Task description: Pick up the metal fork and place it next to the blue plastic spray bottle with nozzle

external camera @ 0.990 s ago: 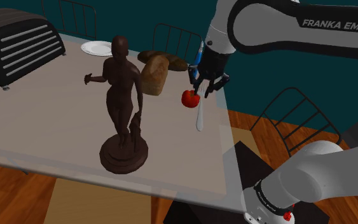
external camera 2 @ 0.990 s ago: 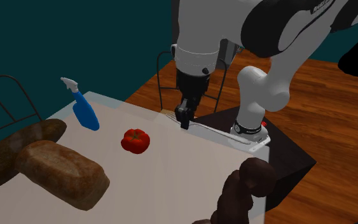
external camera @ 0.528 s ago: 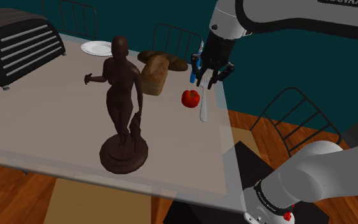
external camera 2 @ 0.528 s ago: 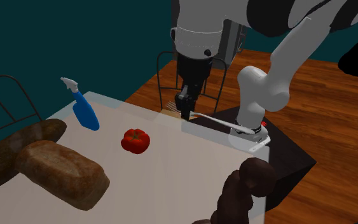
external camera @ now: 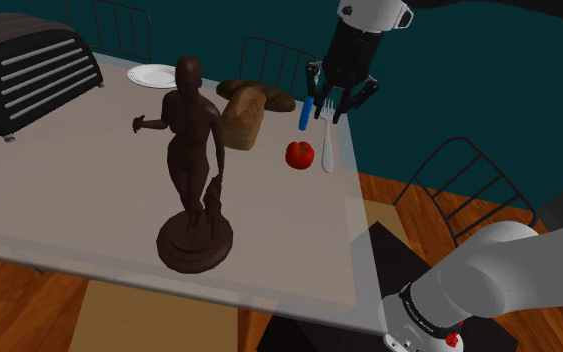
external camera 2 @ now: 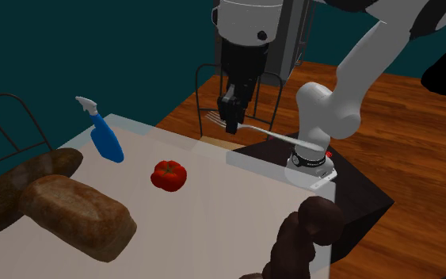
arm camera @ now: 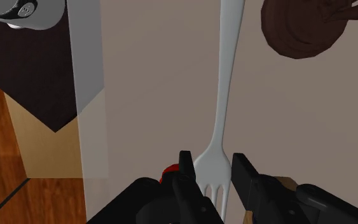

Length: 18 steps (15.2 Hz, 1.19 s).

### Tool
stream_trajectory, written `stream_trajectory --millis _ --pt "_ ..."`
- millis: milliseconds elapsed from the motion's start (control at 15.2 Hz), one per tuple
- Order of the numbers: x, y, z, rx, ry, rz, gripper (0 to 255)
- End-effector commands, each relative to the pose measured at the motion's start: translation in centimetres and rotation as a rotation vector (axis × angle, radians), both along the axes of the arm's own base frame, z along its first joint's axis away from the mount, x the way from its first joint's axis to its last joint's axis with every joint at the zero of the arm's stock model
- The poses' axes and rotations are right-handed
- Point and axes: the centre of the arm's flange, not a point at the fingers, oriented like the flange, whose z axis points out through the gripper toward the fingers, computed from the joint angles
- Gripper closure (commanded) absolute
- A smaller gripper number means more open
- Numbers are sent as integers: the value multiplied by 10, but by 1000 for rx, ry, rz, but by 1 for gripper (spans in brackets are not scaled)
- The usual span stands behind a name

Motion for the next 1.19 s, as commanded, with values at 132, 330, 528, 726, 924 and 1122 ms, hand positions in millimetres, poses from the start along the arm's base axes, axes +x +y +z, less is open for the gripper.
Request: stream_trajectory --millis 132,330,528,726,924,1122 --pt "0 -1 20 0 0 0 255" --pt "16 -37 20 0 0 0 255" --pt "33 -73 20 0 0 0 255" --pt "49 -109 21 0 0 0 255" --pt "65 -145 21 0 0 0 255" --pt "82 -181 21 0 0 0 255"
